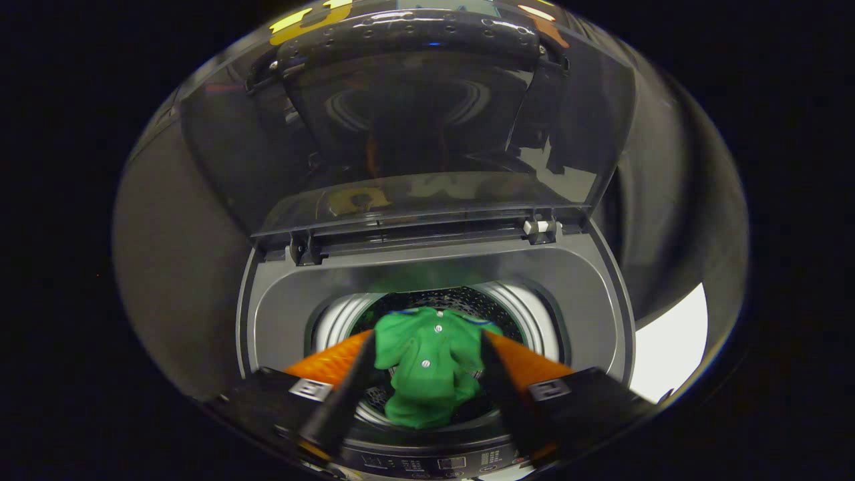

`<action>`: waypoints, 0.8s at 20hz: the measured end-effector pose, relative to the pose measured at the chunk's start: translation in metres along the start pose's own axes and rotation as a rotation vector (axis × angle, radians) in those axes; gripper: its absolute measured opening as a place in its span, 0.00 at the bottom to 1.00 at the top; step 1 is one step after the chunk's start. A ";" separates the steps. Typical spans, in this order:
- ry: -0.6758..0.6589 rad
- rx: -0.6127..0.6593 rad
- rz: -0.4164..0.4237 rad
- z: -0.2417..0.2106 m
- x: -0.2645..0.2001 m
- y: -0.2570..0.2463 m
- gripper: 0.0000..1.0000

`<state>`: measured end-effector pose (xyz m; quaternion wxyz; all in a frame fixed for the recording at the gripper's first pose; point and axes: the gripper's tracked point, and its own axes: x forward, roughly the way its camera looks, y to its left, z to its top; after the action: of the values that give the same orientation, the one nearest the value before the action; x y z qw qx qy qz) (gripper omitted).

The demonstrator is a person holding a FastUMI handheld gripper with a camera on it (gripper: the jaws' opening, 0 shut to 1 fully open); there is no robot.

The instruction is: Put the clothes into the washing machine and then close the washing machine lid.

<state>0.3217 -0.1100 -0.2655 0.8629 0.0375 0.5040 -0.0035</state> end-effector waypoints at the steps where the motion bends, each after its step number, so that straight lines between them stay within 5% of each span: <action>1: 0.006 -0.001 -0.001 -0.001 0.003 0.000 0.70; 3: 0.005 -0.011 0.000 0.000 -0.002 0.001 0.97; 16: -0.198 -0.115 0.046 0.035 -0.084 -0.008 0.97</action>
<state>0.3106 -0.1232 -0.1756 0.9090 -0.0009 0.4148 0.0416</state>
